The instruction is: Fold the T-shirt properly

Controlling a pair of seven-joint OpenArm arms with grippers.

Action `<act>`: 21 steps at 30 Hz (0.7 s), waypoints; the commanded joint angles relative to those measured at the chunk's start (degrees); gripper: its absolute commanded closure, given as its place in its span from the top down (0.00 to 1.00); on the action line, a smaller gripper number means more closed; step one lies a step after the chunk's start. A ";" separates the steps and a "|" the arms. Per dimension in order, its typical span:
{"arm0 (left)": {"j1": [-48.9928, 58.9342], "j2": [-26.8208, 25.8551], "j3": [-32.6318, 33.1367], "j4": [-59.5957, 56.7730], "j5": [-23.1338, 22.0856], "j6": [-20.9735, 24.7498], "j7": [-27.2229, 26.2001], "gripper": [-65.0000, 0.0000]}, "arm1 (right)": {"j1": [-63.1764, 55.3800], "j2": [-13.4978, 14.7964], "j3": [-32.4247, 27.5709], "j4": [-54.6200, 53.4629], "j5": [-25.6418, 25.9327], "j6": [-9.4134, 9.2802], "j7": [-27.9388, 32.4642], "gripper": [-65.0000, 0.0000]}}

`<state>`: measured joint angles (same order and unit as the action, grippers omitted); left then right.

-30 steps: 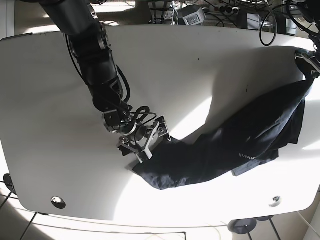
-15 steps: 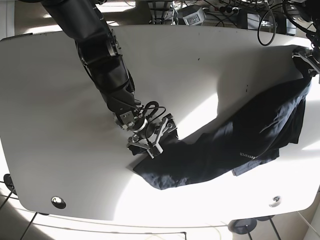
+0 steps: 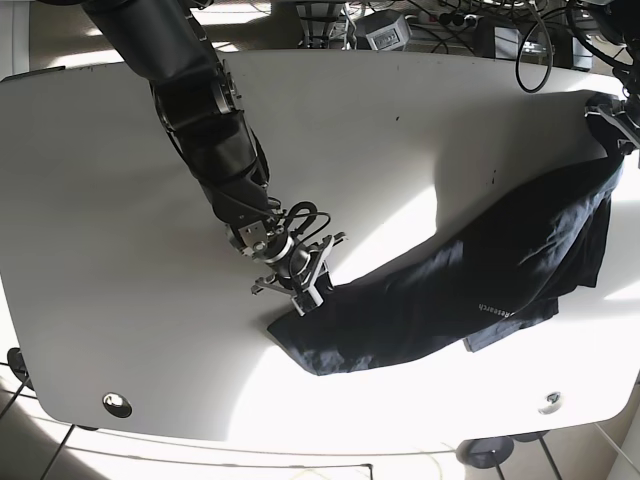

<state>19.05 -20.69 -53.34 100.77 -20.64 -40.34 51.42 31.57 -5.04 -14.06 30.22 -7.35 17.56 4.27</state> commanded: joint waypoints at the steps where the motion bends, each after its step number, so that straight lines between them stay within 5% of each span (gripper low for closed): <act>1: -0.37 -1.42 -0.15 1.07 -0.59 0.34 -0.91 0.00 | 0.82 0.25 0.92 2.00 -0.25 0.33 -1.33 0.03; 6: -4.67 -1.42 1.61 1.34 -0.59 0.34 -0.65 0.00 | -8.50 3.41 10.15 23.54 1.77 0.86 -12.05 0.03; 13: -11.62 -1.42 16.90 6.35 -0.15 0.34 -0.65 0.00 | -29.86 8.86 19.30 60.82 1.86 0.94 -28.14 0.03; 18: -16.02 -1.33 26.22 6.26 -0.15 0.34 -0.65 0.00 | -44.89 8.77 25.80 70.22 3.62 0.94 -29.81 0.03; 21: -17.69 -1.33 28.33 6.09 -0.15 0.34 -0.65 0.00 | -53.77 9.04 28.09 73.65 12.59 2.09 -29.90 0.04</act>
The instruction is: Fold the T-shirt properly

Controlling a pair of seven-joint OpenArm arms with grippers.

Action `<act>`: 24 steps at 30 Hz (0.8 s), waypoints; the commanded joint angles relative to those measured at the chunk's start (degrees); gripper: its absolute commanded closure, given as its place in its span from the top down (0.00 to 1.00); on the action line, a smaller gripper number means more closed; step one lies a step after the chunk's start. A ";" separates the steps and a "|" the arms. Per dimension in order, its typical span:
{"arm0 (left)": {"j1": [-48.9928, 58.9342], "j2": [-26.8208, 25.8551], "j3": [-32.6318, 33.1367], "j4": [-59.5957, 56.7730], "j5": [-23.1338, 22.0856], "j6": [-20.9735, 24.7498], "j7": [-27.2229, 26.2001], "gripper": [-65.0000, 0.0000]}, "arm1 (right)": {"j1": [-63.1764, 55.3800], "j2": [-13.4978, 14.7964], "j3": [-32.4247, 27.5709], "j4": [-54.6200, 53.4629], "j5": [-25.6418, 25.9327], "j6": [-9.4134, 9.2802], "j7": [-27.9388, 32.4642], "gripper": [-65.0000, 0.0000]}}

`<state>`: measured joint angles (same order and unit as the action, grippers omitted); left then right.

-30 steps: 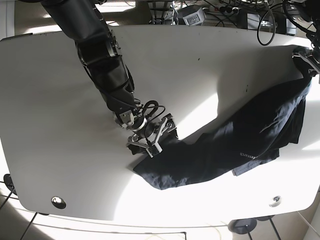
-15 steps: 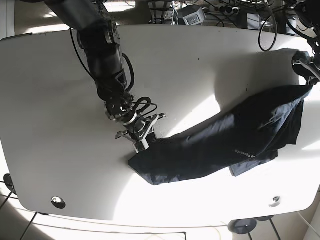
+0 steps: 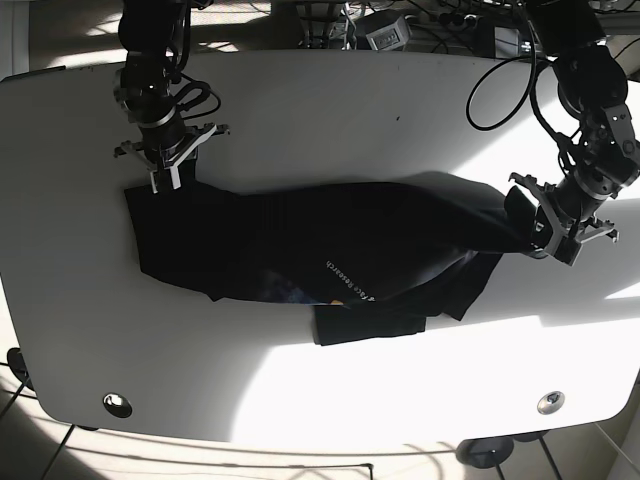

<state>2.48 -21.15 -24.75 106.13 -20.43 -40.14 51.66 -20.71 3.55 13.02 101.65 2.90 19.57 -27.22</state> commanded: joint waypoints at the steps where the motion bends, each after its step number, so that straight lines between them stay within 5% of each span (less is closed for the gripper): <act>1: -1.38 -0.88 -0.26 0.73 -0.37 0.14 -0.89 0.00 | -3.16 0.36 1.89 3.10 4.97 0.08 1.60 0.04; 4: -1.38 -0.88 -0.17 0.64 -0.37 0.14 -0.89 0.00 | -6.24 0.54 4.17 5.56 14.29 0.08 1.51 0.13; 6: -1.38 -0.88 -0.17 -0.32 -0.37 0.14 -0.89 0.00 | -6.68 1.15 6.37 7.15 19.92 0.08 0.89 0.34; 8: -1.38 -1.05 -0.26 -1.64 -0.37 0.14 -0.89 0.00 | -5.71 3.53 9.18 8.20 28.18 0.08 -3.50 0.66; 11: -1.38 -1.05 -0.43 -2.26 0.43 0.14 -0.98 0.00 | -0.87 7.31 13.84 6.53 39.08 0.16 -9.13 0.93; 14: -1.38 -0.88 -0.43 -2.43 4.47 0.14 -0.98 0.00 | 7.13 10.65 17.71 0.02 45.24 -0.28 -14.40 0.95; 21: -1.38 -0.79 -0.43 -2.43 5.52 0.14 -1.07 0.00 | 29.02 19.96 14.54 -35.76 45.15 0.08 -15.28 0.93; 24: -1.38 -0.79 -0.43 -2.43 5.35 0.14 -1.07 0.00 | 32.36 21.37 13.84 -43.67 45.06 3.24 -15.28 0.93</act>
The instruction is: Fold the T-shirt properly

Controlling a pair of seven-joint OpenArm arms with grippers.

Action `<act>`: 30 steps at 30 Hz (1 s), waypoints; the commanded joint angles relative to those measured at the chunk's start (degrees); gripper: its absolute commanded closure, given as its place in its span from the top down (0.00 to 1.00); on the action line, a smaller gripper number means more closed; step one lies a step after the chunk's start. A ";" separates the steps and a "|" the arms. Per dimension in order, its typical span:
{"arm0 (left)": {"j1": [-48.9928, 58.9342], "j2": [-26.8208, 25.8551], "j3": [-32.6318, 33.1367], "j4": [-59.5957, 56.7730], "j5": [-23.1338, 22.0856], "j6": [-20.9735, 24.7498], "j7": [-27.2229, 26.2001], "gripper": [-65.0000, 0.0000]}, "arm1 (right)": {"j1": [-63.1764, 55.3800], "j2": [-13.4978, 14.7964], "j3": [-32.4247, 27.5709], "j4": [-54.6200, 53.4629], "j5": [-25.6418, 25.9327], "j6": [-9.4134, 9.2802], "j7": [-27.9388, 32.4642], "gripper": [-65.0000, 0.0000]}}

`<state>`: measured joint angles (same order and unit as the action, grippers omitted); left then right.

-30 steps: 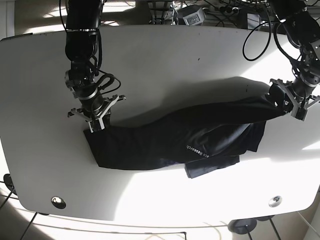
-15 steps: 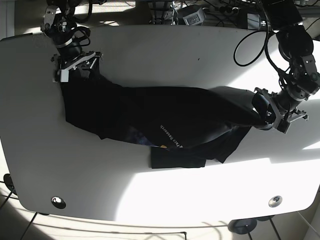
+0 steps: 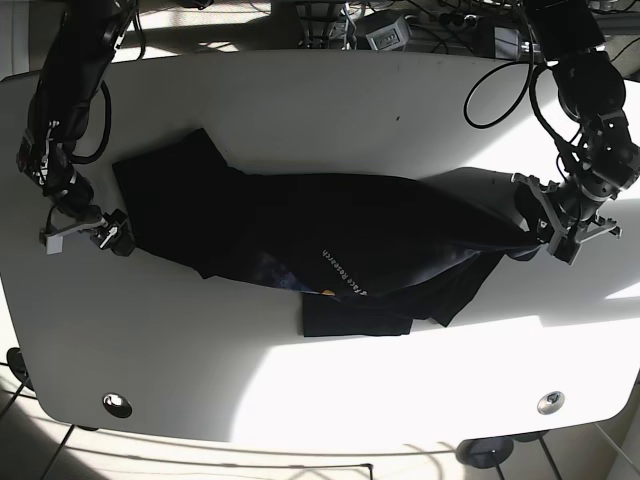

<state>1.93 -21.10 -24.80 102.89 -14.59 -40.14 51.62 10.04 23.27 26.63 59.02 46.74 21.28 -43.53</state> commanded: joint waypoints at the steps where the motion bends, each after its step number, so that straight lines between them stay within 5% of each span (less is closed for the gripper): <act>1: -0.84 -0.83 -0.39 0.80 -0.49 0.14 -1.02 0.00 | 1.69 1.66 0.22 -2.80 1.21 3.03 1.02 0.93; 4: -0.84 -0.83 -0.39 0.98 -0.49 0.14 -1.02 0.00 | 0.46 0.25 0.05 -3.07 1.21 4.17 1.02 0.93; 14: -0.84 -0.83 -0.39 0.80 -0.49 0.14 -1.02 0.00 | -1.91 -5.38 -8.22 1.68 1.21 3.65 1.02 0.92; 16: -0.84 -0.83 -0.39 0.80 -0.31 0.14 -1.02 0.00 | -1.91 -6.26 -8.22 1.68 1.21 3.65 1.02 0.76; 18: -0.84 -0.83 -0.39 0.80 -0.31 0.14 -1.02 0.00 | -2.00 -6.26 -8.22 1.68 1.21 3.65 1.02 0.37; 21: -0.84 -0.83 -0.39 0.80 -0.22 0.14 -1.02 0.00 | -2.18 -6.17 -8.22 1.68 1.21 3.65 1.02 0.02; 25: -0.57 -0.83 -0.39 5.46 -1.01 0.14 -0.67 0.00 | -6.22 -5.73 -7.86 8.45 1.57 3.56 0.67 0.03; 27: -0.48 -0.13 -0.57 10.56 -5.15 0.14 2.14 0.00 | -12.11 -5.64 -7.78 19.52 1.83 3.47 0.58 0.03; 30: -0.75 -0.13 -1.09 11.26 -9.63 0.14 5.40 0.00 | -20.11 -5.46 -7.07 33.33 1.74 -0.66 0.58 0.03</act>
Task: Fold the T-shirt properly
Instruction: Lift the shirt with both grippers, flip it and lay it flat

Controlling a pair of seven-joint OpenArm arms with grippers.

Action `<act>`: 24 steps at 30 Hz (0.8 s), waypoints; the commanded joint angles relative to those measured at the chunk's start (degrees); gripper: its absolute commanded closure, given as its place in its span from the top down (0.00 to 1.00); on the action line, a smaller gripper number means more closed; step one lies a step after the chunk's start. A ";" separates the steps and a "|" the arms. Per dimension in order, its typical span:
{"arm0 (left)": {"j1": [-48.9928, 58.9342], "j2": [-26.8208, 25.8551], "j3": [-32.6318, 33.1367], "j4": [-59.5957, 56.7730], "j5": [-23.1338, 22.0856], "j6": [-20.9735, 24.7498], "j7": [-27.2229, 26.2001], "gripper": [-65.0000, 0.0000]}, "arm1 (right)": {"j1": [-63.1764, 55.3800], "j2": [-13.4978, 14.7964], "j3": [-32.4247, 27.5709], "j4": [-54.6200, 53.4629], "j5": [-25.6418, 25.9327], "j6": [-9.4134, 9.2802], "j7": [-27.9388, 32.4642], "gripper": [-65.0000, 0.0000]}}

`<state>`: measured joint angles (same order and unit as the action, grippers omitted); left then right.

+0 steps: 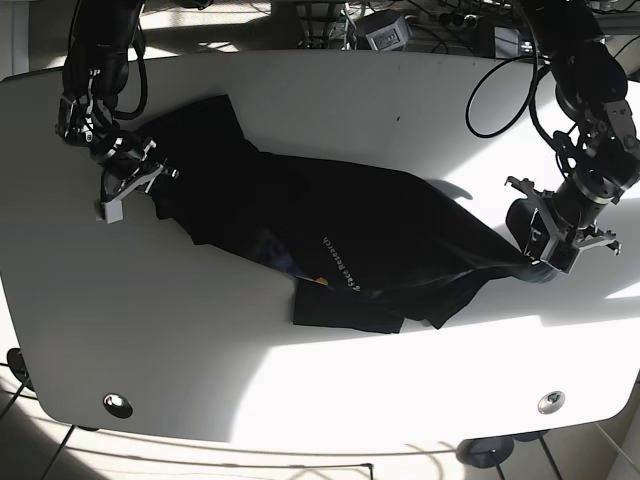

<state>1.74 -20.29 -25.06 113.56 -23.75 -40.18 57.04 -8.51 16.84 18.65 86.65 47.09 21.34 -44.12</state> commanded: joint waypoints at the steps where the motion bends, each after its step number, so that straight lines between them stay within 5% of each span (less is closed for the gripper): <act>1: -0.55 -0.94 -1.80 0.51 -1.44 0.18 -0.02 0.00 | -4.37 0.87 2.75 10.10 1.39 -2.66 1.17 0.03; 3: -0.64 0.73 -5.58 0.51 -5.57 0.18 -0.02 0.00 | -10.61 0.52 7.06 21.35 1.22 -5.04 1.17 0.03; 7: -4.33 3.90 -8.57 0.33 -10.85 0.18 -0.11 0.00 | -12.19 0.61 12.95 28.29 1.48 -5.21 1.17 0.03; 10: -10.84 5.39 -3.38 0.33 -6.27 0.18 0.15 0.00 | -5.95 1.66 14.80 28.64 0.95 -5.39 1.17 0.03; 12: -15.06 7.85 0.14 -0.72 -4.34 0.18 0.15 0.00 | -1.73 4.74 14.97 28.29 0.95 -5.39 1.00 0.03; 18: -27.98 8.38 7.70 -11.01 1.29 0.18 0.15 0.00 | 18.84 6.85 14.88 19.33 0.95 -5.21 -9.73 0.03; 24: -43.01 8.47 10.86 -34.66 6.82 1.63 -0.11 0.00 | 43.90 11.51 1.87 -2.21 0.25 -5.39 -9.82 0.03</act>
<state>-38.96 -11.11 -13.98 77.62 -16.23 -38.81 58.72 33.56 26.87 19.59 83.18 46.35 15.64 -55.86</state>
